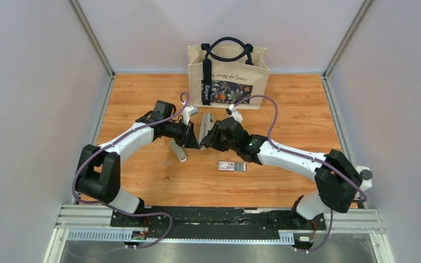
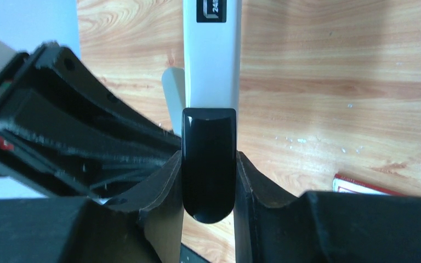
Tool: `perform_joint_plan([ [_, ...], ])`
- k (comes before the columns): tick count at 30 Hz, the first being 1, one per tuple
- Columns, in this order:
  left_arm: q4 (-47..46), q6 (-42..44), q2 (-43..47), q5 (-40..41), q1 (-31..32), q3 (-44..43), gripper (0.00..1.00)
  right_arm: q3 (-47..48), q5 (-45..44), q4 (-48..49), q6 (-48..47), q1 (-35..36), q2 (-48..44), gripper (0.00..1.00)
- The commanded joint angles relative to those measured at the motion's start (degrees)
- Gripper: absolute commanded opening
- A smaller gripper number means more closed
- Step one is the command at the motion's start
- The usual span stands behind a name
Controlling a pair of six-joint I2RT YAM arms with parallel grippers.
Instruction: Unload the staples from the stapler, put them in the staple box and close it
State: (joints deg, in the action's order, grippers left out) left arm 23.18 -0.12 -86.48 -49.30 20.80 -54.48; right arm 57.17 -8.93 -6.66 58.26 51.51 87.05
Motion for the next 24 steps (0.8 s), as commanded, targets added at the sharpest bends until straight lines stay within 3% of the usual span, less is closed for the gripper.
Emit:
perform_joint_plan([
  [1, -1.3, 7.2, 1.1, 3.7, 0.6, -1.3, 0.15, -0.8, 5.7, 11.1, -1.7, 0.6, -6.6, 0.0],
  [5, -1.0, 10.7, 1.0, 8.7, 0.6, -2.6, 0.0, -3.2, 7.1, 10.7, -5.0, 0.8, -9.4, 0.0],
  [16, -4.3, 23.0, 5.4, 23.5, 0.9, -2.2, 0.0, -6.0, 7.8, 1.0, -16.0, 1.8, -13.8, 0.0],
  [24, -12.5, 39.0, 9.5, 37.5, 5.2, 4.0, 0.0, -12.5, 5.4, -7.8, -23.3, 5.1, -22.1, 0.0],
])
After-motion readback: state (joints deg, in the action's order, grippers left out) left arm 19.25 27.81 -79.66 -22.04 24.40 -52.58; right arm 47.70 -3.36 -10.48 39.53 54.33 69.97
